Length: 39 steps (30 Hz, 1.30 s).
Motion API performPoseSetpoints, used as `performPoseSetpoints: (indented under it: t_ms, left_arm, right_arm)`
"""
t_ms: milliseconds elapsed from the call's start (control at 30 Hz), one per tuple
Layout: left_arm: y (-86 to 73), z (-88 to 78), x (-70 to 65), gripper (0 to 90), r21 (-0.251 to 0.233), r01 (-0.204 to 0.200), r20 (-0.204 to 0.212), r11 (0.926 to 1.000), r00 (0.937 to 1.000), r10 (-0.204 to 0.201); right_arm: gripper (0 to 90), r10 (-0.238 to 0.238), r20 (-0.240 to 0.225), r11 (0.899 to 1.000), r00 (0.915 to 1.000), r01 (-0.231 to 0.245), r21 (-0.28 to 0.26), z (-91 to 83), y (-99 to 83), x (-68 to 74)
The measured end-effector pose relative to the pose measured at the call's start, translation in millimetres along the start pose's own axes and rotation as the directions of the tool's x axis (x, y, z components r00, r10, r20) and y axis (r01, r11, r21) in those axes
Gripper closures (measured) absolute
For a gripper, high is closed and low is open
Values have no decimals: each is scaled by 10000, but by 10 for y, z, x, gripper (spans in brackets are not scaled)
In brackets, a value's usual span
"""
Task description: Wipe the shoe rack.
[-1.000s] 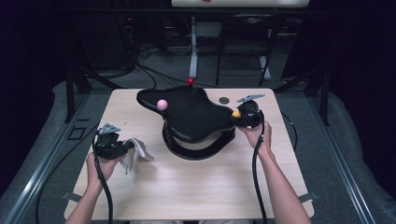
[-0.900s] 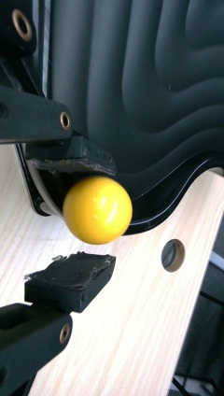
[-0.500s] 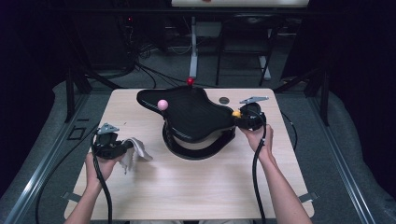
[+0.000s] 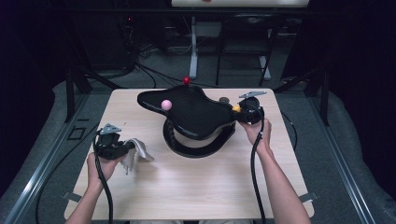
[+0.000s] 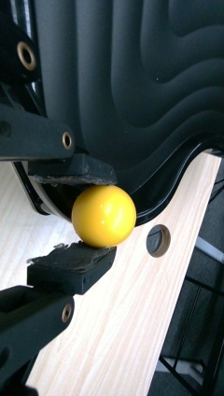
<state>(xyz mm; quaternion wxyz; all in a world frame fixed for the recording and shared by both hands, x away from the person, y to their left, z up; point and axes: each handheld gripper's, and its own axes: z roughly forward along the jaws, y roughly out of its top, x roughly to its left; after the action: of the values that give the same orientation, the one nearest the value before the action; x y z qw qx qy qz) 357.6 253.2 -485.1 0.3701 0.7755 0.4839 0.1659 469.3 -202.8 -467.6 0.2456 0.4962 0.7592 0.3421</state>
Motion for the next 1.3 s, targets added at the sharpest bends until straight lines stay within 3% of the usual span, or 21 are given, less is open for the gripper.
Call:
performPoseSetpoints:
  t_ms: [400, 500, 667, 800, 933, 1133, 1300]
  left_arm:
    - [2, -11, -28, 827, -21, -135, 24, 9999, 9999, 135]
    - [-6, -11, -17, 827, -69, -106, 17, 9999, 9999, 106]
    - [-5, -34, 9, 827, -133, -69, -32, 9999, 10000, 69]
    - [-4, -42, 16, 828, -110, -23, -42, 9999, 10000, 22]
    - [1, -36, 15, 827, -108, -16, -34, 9999, 10000, 16]
    - [12, -25, 29, 828, -93, -20, -74, 10000, 10000, 19]
    - [18, -36, 31, 828, -132, -11, -89, 9999, 10000, 10]
  right_arm:
    - [582, 178, 118, 9994, 9998, -182, 285, 107, 122, -30]
    - [482, 421, 60, 9991, 9991, -421, 98, 91, 111, -36]
    - [350, 458, -218, 9983, 9987, -466, -355, -93, 28, -51]
    - [302, 592, -338, 9946, 9977, -619, -828, -283, -81, -100]
    - [258, 746, -607, 9931, 9954, -797, -861, -469, -231, -123]
    - [216, 624, -978, 9951, 9932, -695, -705, -633, -501, 24]
    - [200, -3, -1237, 9989, 9923, -54, -459, -683, -699, 275]
